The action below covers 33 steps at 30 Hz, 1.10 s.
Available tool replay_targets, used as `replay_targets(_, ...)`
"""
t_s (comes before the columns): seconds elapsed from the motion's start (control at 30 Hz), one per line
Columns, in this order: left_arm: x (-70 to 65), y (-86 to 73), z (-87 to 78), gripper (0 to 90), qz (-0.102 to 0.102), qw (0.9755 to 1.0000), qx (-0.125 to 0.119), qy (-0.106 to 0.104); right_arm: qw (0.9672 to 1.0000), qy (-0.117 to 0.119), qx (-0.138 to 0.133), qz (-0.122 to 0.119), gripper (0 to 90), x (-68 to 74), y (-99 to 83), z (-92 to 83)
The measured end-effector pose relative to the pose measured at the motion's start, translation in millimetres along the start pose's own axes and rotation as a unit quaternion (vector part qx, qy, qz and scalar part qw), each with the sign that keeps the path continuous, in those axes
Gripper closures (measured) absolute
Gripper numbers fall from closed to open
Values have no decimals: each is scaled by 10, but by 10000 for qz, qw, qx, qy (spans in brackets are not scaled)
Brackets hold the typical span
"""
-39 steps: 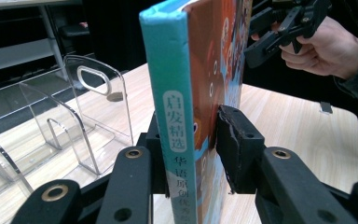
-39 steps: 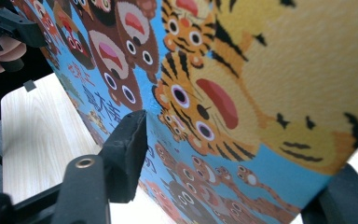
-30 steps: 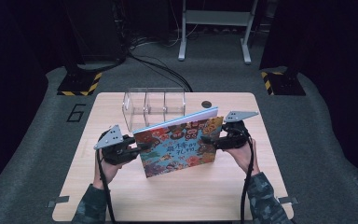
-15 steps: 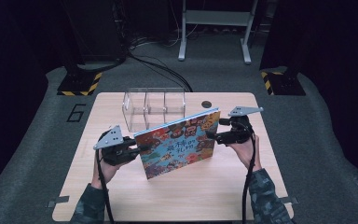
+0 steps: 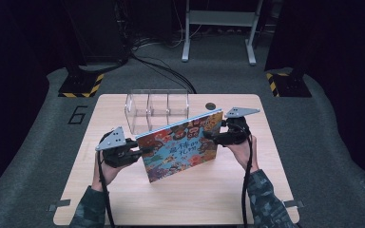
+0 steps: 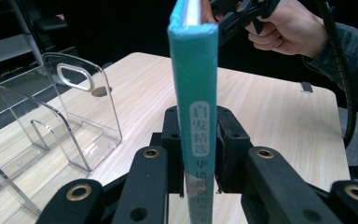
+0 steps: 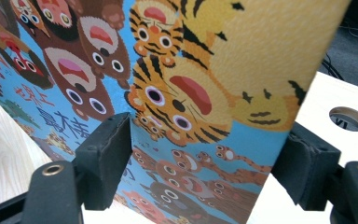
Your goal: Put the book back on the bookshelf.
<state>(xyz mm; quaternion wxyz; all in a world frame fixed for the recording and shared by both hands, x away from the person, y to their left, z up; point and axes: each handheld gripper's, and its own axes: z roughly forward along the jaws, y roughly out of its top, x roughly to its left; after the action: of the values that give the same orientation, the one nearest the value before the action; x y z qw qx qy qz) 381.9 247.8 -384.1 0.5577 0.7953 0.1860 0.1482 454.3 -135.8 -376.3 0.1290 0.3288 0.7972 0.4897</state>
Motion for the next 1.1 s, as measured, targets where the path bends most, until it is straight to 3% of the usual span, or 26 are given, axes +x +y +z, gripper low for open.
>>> replay_targets(0.1, 9, 6, 0, 757, -52, 10000, -25, 4, 10000, -15, -3, 0, 257, 4, -6, -12)
replay_targets(0.27, -15, 92, 46, 654, -315, 9994, -110, -121, 10000, -59, -20, -11, 261, 12, -15, -15)
replay_targets(0.57, -57, 277, 130, 661, -134, 9999, 30, -27, 10000, -59, -29, -67, 262, 22, -19, -33)
replay_targets(0.8, -67, 383, 175, 716, -127, 9998, 73, 106, 10000, -68, -18, -52, 261, 26, -20, -37)
replay_targets(1.03, -36, 505, 262, 716, 1, 9997, 245, -22, 10000, -82, -2, -50, 260, 33, -18, -40)
replay_targets(1.1, -32, 524, 262, 709, -43, 9998, 213, -45, 9999, -83, -26, -73, 260, 27, -21, -38)
